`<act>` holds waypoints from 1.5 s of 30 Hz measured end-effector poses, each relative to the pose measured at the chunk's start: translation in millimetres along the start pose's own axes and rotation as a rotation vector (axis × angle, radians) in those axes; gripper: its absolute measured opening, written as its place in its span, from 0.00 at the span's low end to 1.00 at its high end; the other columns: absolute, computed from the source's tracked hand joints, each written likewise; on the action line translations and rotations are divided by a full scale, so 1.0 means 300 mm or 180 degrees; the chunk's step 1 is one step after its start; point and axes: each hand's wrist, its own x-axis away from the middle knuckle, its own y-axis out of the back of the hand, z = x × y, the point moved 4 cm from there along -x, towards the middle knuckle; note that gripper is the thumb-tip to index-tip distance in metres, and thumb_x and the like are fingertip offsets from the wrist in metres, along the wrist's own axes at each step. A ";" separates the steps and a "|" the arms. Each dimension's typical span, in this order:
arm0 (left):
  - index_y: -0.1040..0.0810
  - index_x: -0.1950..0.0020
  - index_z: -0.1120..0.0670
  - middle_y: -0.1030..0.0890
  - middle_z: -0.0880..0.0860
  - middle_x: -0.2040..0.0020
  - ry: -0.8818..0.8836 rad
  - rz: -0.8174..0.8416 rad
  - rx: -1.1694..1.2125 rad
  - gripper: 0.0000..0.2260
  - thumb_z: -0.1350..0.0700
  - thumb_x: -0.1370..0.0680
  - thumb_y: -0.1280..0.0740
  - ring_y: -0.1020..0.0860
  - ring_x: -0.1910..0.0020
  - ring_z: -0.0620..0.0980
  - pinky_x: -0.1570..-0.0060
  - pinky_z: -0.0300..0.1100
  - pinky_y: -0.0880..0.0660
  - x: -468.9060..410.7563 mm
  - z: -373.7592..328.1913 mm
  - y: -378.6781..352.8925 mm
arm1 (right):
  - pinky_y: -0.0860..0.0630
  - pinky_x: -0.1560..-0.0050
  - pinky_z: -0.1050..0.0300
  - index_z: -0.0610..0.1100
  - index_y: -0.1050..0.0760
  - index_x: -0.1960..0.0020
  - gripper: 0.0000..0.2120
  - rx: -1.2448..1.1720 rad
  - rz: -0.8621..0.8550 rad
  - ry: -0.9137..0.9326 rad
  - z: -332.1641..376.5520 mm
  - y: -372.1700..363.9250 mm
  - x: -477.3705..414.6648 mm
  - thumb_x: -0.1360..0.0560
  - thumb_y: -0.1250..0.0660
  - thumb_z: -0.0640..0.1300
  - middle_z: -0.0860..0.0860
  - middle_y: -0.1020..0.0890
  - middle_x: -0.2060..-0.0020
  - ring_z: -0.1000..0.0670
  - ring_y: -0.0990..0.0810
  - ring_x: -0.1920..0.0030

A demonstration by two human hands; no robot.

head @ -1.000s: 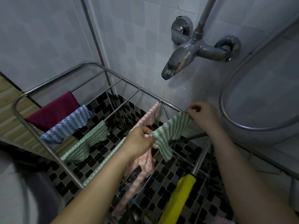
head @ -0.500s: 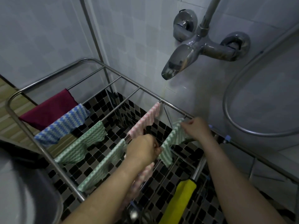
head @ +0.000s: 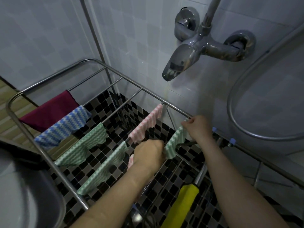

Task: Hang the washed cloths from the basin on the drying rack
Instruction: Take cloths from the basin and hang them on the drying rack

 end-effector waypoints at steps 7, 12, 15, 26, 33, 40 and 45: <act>0.20 0.50 0.48 0.19 0.47 0.60 0.0212 0.0205 0.0706 0.05 0.49 0.25 0.30 0.20 0.60 0.50 0.59 0.43 0.25 0.017 0.025 0.045 | 0.30 0.63 0.56 0.44 0.25 0.67 0.15 0.0020 -0.0141 -0.0034 -0.004 0.003 0.028 0.25 0.33 0.50 0.48 0.23 0.72 0.44 0.24 0.64; 0.18 0.51 0.55 0.16 0.54 0.57 0.0749 0.0323 0.3237 0.07 0.64 0.27 0.28 0.16 0.57 0.49 0.48 0.46 0.20 0.105 0.109 0.185 | 0.32 0.67 0.58 0.41 0.25 0.68 0.16 -0.0494 0.0160 0.0108 0.066 0.058 0.087 0.24 0.36 0.47 0.50 0.24 0.74 0.47 0.26 0.69; 0.17 0.52 0.58 0.16 0.59 0.57 0.0974 0.0280 0.5019 0.06 0.65 0.27 0.30 0.18 0.59 0.53 0.52 0.46 0.20 0.179 0.167 0.255 | 0.29 0.70 0.64 0.44 0.19 0.54 0.15 -0.1821 0.1522 -0.0263 0.169 0.023 0.238 0.23 0.35 0.55 0.49 0.15 0.63 0.52 0.20 0.63; 0.21 0.48 0.59 0.17 0.57 0.56 0.1055 -0.0390 0.5939 0.09 0.64 0.27 0.32 0.18 0.61 0.50 0.60 0.42 0.19 0.379 0.316 0.334 | 0.22 0.68 0.65 0.27 0.26 0.39 0.19 -0.3653 0.2927 -0.0414 0.433 -0.137 0.596 0.25 0.34 0.40 0.41 0.19 0.56 0.52 0.20 0.64; 0.24 0.37 0.46 0.20 0.53 0.41 0.0657 -0.0049 0.4354 0.24 0.57 0.31 0.24 0.17 0.48 0.50 0.47 0.47 0.21 0.565 0.450 0.388 | 0.20 0.64 0.56 0.35 0.25 0.50 0.09 -0.4094 0.2561 -0.0417 0.560 -0.183 0.735 0.26 0.31 0.40 0.37 0.19 0.55 0.44 0.19 0.58; 0.17 0.49 0.50 0.16 0.52 0.51 0.0166 0.0108 0.4018 0.13 0.44 0.28 0.29 0.18 0.52 0.51 0.50 0.46 0.23 0.695 0.582 0.474 | 0.27 0.79 0.64 0.43 0.26 0.57 0.06 -0.3181 0.2017 0.0677 0.745 -0.138 0.865 0.21 0.38 0.39 0.45 0.22 0.67 0.52 0.22 0.75; 0.18 0.60 0.49 0.18 0.49 0.63 -0.0049 -0.0596 0.4157 0.05 0.52 0.25 0.30 0.20 0.63 0.46 0.59 0.42 0.26 0.730 0.668 0.565 | 0.32 0.82 0.64 0.45 0.29 0.55 0.05 -0.2222 0.1634 0.1445 0.868 -0.111 0.914 0.20 0.38 0.40 0.52 0.26 0.75 0.56 0.29 0.80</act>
